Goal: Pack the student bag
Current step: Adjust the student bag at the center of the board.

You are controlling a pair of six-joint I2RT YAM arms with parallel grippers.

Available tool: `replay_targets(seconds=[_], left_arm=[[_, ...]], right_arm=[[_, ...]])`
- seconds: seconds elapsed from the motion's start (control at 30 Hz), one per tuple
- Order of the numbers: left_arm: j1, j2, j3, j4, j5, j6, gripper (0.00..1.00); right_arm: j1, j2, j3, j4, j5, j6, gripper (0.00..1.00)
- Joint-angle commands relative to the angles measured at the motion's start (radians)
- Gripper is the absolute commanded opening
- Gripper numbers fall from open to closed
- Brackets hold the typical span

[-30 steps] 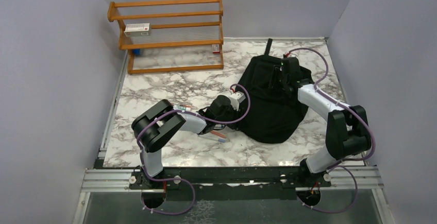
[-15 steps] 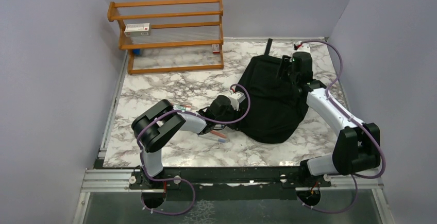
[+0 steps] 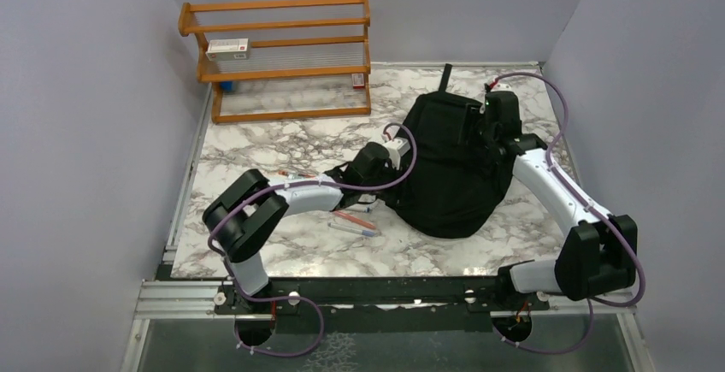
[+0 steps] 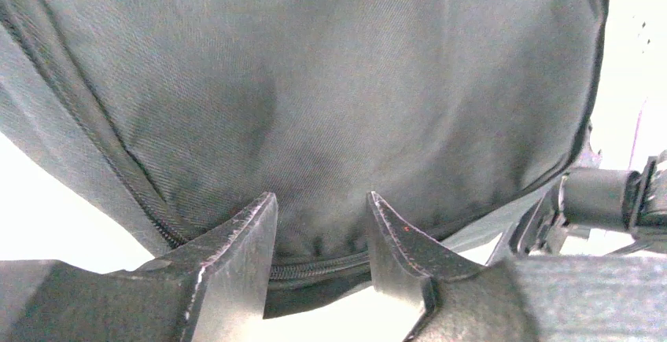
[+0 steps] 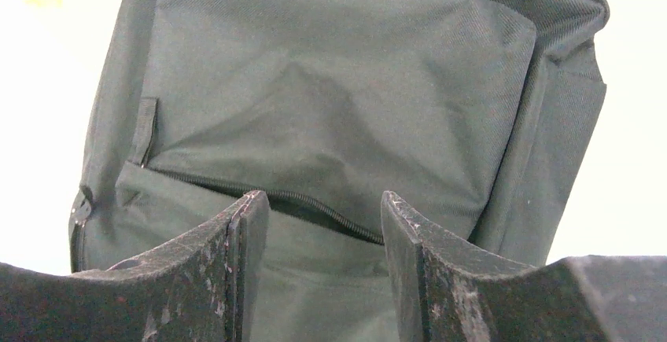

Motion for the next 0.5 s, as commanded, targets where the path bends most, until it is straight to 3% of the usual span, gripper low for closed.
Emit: replay_targets(seconds=[0.0, 0.17, 0.3, 0.37, 0.47], left_arm=[[0.005, -0.111, 0.110, -0.205, -0.132, -0.015, 0.50], [0.005, -0.203, 0.108, -0.333, -0.264, -0.116, 0.64], [0.004, -0.253, 0.040, -0.350, -0.279, -0.230, 0.72], [0.003, -0.262, 0.008, -0.345, -0.276, -0.280, 0.83], [0.003, -0.257, -0.028, -0.322, -0.271, -0.323, 0.86]], right_arm=[[-0.004, -0.055, -0.009, -0.074, -0.032, 0.011, 0.60], [-0.004, -0.093, -0.032, -0.078, -0.047, 0.031, 0.60], [-0.004, -0.115, -0.045, -0.083, -0.065, 0.045, 0.60], [-0.004, -0.124, -0.054, -0.083, -0.067, 0.049, 0.60], [-0.004, -0.133, -0.065, -0.083, -0.078, 0.052, 0.60]])
